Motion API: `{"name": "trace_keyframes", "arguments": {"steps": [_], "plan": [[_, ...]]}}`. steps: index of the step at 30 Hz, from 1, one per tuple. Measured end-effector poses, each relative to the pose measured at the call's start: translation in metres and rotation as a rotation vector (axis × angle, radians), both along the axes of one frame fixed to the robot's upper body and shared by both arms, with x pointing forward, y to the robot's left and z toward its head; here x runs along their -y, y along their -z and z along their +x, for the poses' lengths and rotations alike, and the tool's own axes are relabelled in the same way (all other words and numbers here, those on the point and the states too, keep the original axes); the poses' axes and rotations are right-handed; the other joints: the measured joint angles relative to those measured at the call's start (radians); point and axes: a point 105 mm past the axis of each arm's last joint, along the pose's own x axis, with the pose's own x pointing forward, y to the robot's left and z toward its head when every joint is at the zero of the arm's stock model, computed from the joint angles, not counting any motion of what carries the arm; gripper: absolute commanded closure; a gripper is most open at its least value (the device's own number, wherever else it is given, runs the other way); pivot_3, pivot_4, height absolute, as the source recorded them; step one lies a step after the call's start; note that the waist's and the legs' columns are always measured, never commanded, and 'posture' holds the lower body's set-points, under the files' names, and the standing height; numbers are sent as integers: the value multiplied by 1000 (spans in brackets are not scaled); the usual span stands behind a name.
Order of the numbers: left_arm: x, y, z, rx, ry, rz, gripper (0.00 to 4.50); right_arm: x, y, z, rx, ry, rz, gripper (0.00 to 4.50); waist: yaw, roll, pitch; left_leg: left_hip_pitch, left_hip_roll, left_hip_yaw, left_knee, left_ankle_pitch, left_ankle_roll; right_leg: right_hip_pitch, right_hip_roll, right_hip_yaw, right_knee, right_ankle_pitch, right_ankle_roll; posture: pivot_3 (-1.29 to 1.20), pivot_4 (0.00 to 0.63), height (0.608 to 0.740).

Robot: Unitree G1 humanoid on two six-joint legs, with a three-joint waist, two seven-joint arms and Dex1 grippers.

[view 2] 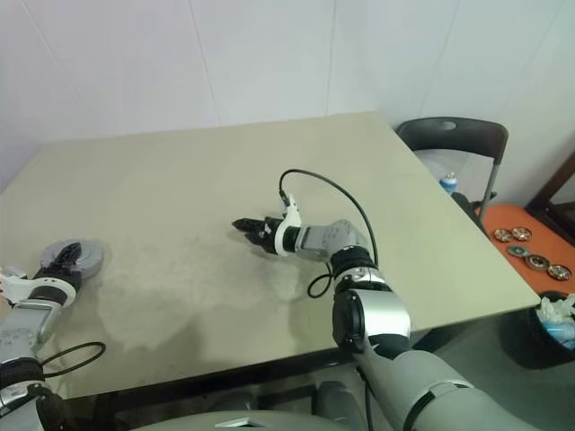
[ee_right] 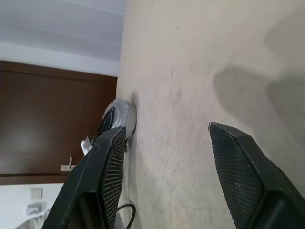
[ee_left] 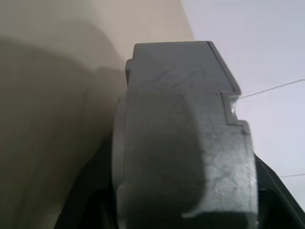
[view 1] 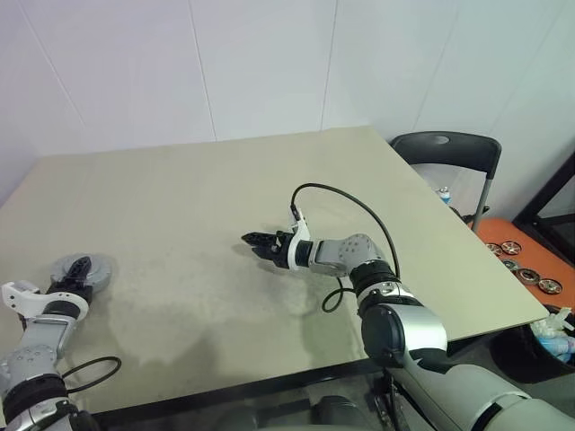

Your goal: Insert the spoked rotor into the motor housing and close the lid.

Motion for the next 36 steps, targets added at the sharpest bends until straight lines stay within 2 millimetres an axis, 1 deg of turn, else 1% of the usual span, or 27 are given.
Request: {"name": "trace_keyframes", "arguments": {"steps": [5,7,8,11,12,15,19,22,24,25,26,29,32,34,36], "plan": [[-4,2,2,-13,17,47,2356,5,0,2,2,9,-13,1619,-2,0,0,1,0,0,0,0,0,0,0,0,2,0,0,0,0,740],[-4,2,2,-17,20,64,1611,6,3,1,-2,12,-15,1573,-2,0,0,1,0,0,0,0,-1,0,0,0,3,0,0,0,0,740],[-6,3,1,-27,19,75,1418,6,4,0,-5,12,-16,1573,-3,0,0,1,0,0,0,0,-1,0,0,0,3,0,0,0,0,740],[-5,2,1,-23,39,92,467,6,7,0,-9,16,-25,1573,-4,0,0,1,0,0,0,0,-1,0,0,0,3,0,0,0,0,740],[-5,1,1,-19,49,93,210,5,7,0,-8,16,-25,1573,-4,1,0,2,0,0,0,0,-1,0,0,0,3,0,0,0,0,740],[-6,-1,-1,-20,64,106,210,5,6,1,-2,22,-26,1573,-10,1,0,2,0,0,-1,0,-1,0,0,0,4,0,0,0,0,740],[-20,-2,-19,-56,60,140,210,2,9,-1,3,11,-44,1573,-42,1,0,2,1,1,-4,1,-1,-2,0,1,4,0,0,0,0,740],[-38,-7,-47,-88,66,160,210,1,11,-2,1,6,-52,1573,-70,0,-1,1,2,3,-10,1,-2,-8,-1,2,4,0,0,0,0,740],[-50,-12,-72,-126,84,175,210,0,12,-3,0,6,-57,1573,-85,-1,-1,-1,2,3,-12,1,-2,-13,-1,2,7,0,0,0,0,740],[-55,-16,-80,-137,90,186,210,1,13,-3,-1,8,-61,1573,-84,-2,-1,-1,2,3,-12,1,-3,-14,-1,2,9,0,0,0,0,740],[-63,-22,-93,-148,98,201,210,1,14,-3,0,9,-61,1573,-86,-2,-1,-1,2,3,-12,0,-4,-16,-1,2,10,0,0,0,0,740],[-86,-53,-124,-165,106,278,210,0,15,-2,2,15,-63,1573,-81,-2,-1,-1,2,2,-13,0,-4,-15,-1,2,10,0,-1,0,0,740],[-107,-80,-147,-183,76,343,210,0,18,-3,-4,18,-68,1573,-74,1,1,0,2,2,-13,0,-4,-13,-1,0,2,-1,-1,0,0,740],[-114,-95,-153,-180,66,381,210,-2,19,-4,-7,14,-65,1573,-63,2,2,2,2,2,-12,0,-4,-11,-1,0,1,-1,-1,0,0,740],[-110,-103,-145,-143,105,402,210,-4,17,-5,-2,8,-52,1573,-49,1,2,2,2,1,-11,0,-4,-9,-1,-1,1,-1,0,0,0,740]]}}
